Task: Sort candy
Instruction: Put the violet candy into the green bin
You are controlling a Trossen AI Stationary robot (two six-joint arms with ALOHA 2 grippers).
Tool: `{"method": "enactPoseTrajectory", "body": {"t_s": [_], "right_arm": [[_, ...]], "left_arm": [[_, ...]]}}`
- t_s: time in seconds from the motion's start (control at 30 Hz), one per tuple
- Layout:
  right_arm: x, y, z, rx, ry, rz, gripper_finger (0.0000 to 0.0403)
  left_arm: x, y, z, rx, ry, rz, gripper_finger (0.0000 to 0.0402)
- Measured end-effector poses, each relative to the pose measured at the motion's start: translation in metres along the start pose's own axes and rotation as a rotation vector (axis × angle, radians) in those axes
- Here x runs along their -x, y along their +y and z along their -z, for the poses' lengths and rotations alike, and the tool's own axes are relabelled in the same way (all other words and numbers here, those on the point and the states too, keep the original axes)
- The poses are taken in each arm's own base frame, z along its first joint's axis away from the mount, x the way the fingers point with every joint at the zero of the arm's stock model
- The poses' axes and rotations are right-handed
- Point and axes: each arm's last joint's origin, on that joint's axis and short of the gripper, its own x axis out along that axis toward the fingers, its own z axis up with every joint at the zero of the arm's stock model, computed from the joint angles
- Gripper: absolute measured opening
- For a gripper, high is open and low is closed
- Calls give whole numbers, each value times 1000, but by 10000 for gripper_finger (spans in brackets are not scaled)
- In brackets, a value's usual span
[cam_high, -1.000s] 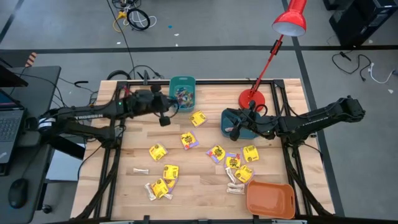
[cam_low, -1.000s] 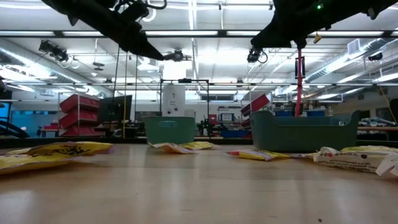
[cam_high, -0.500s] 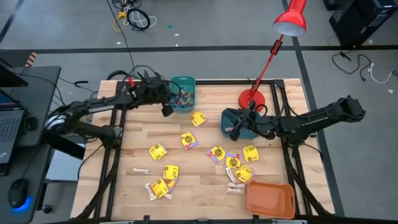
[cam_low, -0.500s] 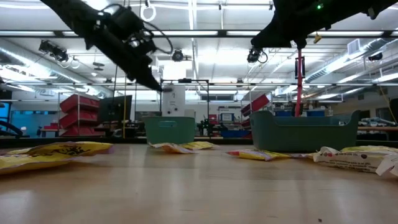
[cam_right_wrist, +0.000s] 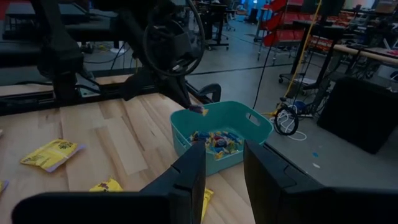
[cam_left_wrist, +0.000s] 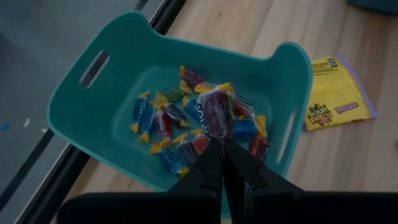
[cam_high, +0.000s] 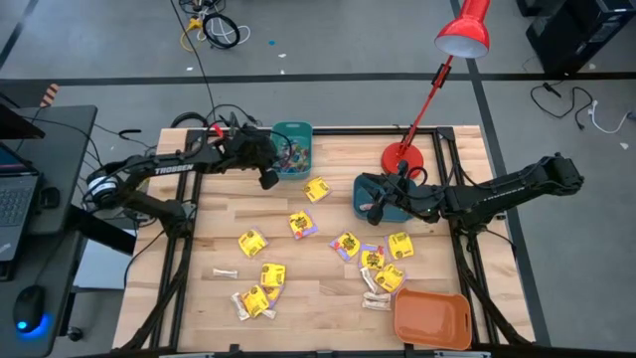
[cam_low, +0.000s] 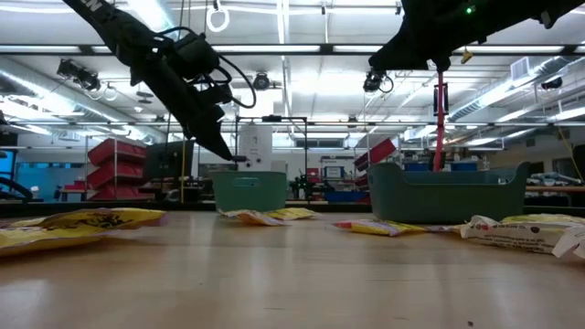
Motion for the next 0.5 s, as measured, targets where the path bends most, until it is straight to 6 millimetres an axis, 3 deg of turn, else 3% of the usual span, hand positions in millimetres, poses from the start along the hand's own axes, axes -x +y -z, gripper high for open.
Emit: {"method": "enactPoseTrajectory", "body": {"t_s": [0.5], "right_arm": [[0,0,0,1,0,-1,98]], "left_arm": [[0,0,1,5,6,1,20]]}}
